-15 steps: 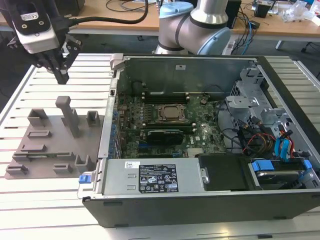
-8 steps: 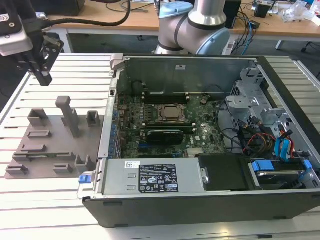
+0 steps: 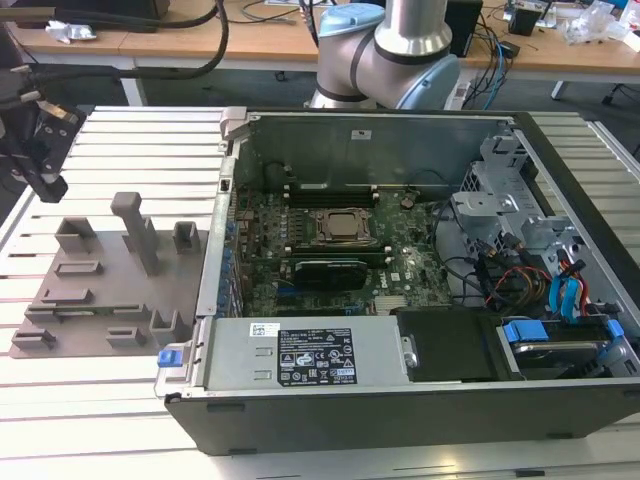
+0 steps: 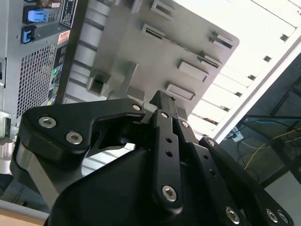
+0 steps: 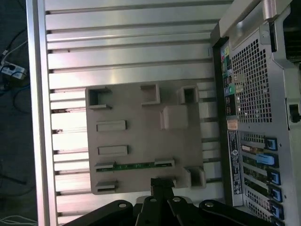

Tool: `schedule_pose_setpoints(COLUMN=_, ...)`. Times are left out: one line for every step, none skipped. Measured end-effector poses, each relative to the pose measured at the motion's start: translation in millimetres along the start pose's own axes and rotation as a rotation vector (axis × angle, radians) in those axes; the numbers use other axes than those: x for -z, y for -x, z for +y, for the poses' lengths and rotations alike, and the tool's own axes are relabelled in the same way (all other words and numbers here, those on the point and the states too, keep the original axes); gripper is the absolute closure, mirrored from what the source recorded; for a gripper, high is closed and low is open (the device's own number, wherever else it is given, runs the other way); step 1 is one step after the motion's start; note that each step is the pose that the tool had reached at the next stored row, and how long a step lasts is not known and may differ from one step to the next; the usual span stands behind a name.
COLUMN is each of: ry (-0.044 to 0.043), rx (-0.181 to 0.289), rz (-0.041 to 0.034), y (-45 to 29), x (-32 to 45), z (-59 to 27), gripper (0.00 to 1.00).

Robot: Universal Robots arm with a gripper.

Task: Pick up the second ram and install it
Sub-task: 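Reach for the second ram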

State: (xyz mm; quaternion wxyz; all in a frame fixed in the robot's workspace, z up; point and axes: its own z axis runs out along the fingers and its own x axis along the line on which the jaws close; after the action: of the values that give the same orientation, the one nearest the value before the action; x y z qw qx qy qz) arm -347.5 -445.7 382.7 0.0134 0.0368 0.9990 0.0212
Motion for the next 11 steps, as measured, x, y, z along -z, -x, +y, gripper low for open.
schedule_pose_setpoints(ry=0.0, rx=0.0, rz=0.0001, y=-1.0, x=-0.3, z=-1.9, gripper=0.89)
schedule_pose_setpoints(ry=0.0, rx=0.0, rz=0.0001, y=-2.6, x=-0.8, z=-5.7, gripper=0.89)
schedule_pose_setpoints(ry=0.0001, rx=0.0, rz=0.0, y=-3.3, x=-1.3, z=-7.9, gripper=0.89)
schedule_pose_setpoints(ry=0.0, rx=0.0, rz=0.0, y=-3.6, x=-1.5, z=-8.9, gripper=0.89)
schedule_pose_setpoints(ry=-0.0001, rx=0.0, rz=0.0, y=-3.6, x=-1.6, z=-9.1, gripper=0.89)
schedule_pose_setpoints(ry=0.0, rx=0.0, rz=0.0001, y=-3.5, x=-1.6, z=-9.2, gripper=0.89)
schedule_pose_setpoints(ry=0.0, rx=0.0, rz=0.0001, y=-3.6, x=-1.6, z=-9.3, gripper=0.89)
schedule_pose_setpoints(ry=0.0, rx=0.0, rz=0.0001, y=-3.6, x=-1.6, z=-9.3, gripper=0.89)
schedule_pose_setpoints(ry=-0.0001, rx=0.0, rz=0.0001, y=-3.6, x=-1.6, z=-9.3, gripper=0.89)
schedule_pose_setpoints(ry=0.0, rx=0.0, rz=0.0001, y=-3.6, x=-1.7, z=-9.3, gripper=0.89)
schedule_pose_setpoints(ry=0.0, rx=0.0, rz=0.0001, y=-3.6, x=-1.7, z=-9.3, gripper=0.89)
